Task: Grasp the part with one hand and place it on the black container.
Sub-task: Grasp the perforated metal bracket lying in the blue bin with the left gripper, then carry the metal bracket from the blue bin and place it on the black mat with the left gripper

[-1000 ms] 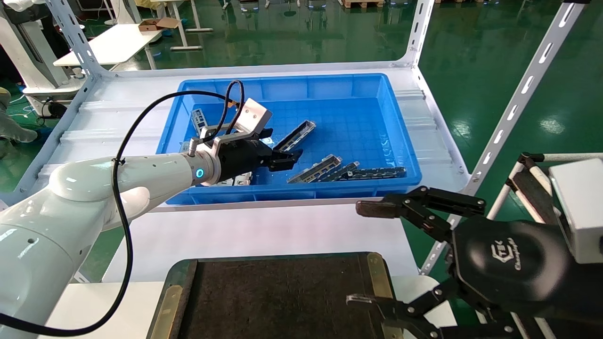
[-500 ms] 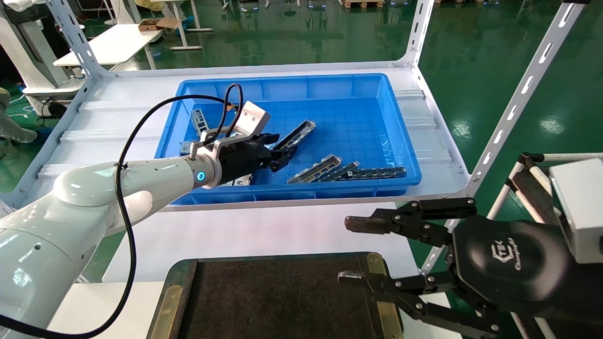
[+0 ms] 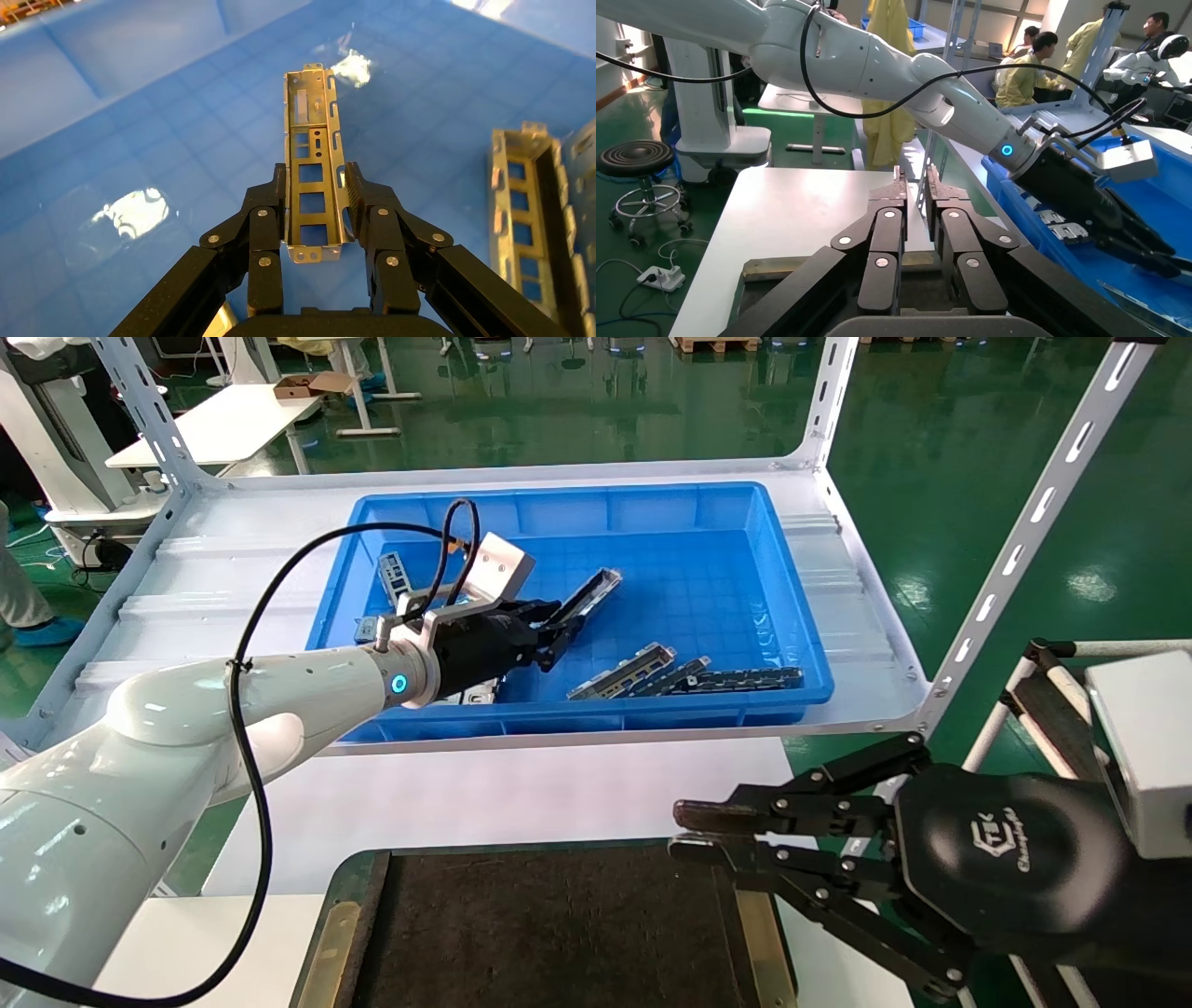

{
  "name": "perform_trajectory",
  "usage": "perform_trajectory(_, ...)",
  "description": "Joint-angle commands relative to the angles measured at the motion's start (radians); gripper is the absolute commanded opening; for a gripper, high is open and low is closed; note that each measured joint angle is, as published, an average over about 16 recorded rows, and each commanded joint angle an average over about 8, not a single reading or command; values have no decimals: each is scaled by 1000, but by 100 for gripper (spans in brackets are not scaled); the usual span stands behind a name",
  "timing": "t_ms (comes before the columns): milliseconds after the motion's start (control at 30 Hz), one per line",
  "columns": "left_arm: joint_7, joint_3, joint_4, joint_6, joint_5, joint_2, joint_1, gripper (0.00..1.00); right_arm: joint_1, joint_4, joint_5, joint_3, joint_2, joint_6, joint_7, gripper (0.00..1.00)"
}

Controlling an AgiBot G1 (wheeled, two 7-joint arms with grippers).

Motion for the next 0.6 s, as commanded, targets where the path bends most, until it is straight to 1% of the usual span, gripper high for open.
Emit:
perform_trajectory(33,4,2,-4,0,-16,0,-4,0,0,0,0,0,0,0,0,0)
perform_trajectory(233,45,-6,-3,23,-67,-6,-30,0,0,0,0,0,0,0,0,0)
perform_trajectory(333,68,-10,-5,65,-88,-16,-39,0,0,0,0,0,0,0,0,0)
perform_trajectory(400,84,-17,-13,124,-107,-31,-42,0,0,0,0,0,0,0,0,0)
perform_trajectory(600,142,-51,-37,367,-175,-93,-36,0,0,0,0,0,0,0,0,0)
